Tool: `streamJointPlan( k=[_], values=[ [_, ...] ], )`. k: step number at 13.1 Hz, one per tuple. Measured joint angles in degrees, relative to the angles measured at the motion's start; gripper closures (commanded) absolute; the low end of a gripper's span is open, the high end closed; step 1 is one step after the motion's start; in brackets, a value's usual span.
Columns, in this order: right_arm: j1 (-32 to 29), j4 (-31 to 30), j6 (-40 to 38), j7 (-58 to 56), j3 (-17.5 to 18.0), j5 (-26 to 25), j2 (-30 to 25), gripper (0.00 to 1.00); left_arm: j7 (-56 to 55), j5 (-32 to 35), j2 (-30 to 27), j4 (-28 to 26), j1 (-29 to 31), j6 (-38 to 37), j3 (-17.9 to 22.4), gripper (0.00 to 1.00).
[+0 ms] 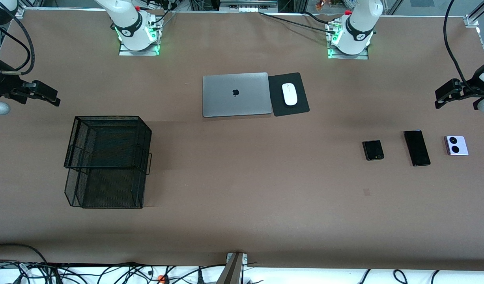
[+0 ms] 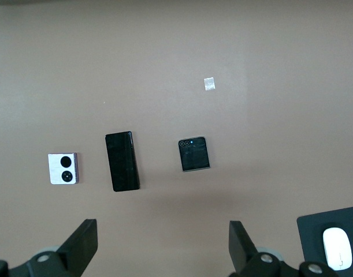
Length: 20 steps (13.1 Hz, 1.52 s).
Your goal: Place phones with both arms
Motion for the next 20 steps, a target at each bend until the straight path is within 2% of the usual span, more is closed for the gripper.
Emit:
streamJointPlan(
  k=[12, 20],
  values=[
    [-0.1, 0.0, -0.2, 0.2, -1.0, -0.2, -0.9, 0.00, 0.0, 0.0, 0.0, 0.3, -0.3, -1.2, 0.0, 0.00],
    [-0.1, -0.2, 0.2, 0.2, -1.0, -0.5, 0.6, 0.00, 0.0, 0.0, 0.1, 0.3, -0.3, -1.6, -0.1, 0.00]
  ],
)
